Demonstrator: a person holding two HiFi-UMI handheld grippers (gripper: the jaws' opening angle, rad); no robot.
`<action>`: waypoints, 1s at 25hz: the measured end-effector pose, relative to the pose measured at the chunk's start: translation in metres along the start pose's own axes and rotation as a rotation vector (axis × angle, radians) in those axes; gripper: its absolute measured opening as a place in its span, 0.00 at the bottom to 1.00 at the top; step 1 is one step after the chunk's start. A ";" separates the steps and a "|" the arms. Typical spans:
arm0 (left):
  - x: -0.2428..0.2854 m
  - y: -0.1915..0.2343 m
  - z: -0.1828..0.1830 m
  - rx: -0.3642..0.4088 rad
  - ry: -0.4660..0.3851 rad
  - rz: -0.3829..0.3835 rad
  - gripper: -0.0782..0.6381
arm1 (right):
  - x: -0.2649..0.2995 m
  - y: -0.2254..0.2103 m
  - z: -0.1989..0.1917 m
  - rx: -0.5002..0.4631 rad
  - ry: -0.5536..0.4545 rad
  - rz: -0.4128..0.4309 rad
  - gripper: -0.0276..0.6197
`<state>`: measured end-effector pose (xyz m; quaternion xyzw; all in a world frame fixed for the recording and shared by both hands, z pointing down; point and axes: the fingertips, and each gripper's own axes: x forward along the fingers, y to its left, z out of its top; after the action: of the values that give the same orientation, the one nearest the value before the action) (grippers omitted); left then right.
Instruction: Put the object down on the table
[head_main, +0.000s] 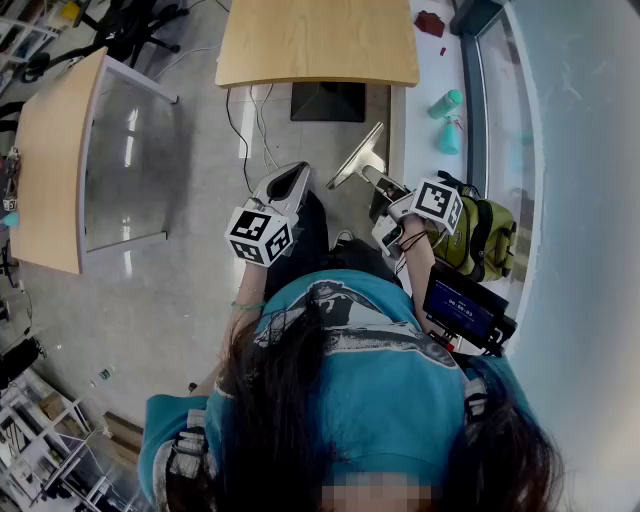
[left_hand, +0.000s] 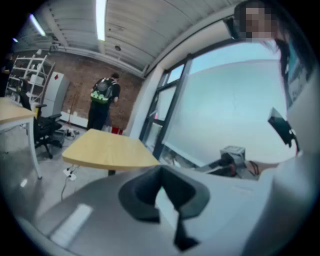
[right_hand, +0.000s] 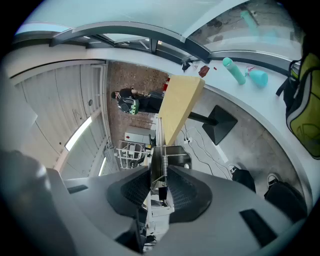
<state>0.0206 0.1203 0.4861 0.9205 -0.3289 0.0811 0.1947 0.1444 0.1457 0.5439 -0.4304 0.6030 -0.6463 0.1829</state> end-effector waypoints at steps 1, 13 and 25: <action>0.003 0.005 0.003 -0.001 -0.003 -0.001 0.12 | 0.003 0.002 0.004 0.000 -0.005 -0.003 0.20; 0.081 0.143 0.086 0.006 -0.026 -0.041 0.11 | 0.138 0.052 0.089 -0.017 -0.043 -0.017 0.20; 0.105 0.257 0.130 -0.017 -0.047 -0.045 0.12 | 0.248 0.095 0.121 -0.032 -0.046 -0.032 0.20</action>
<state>-0.0594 -0.1752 0.4746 0.9276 -0.3133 0.0522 0.1965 0.0721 -0.1360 0.5260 -0.4577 0.6020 -0.6292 0.1796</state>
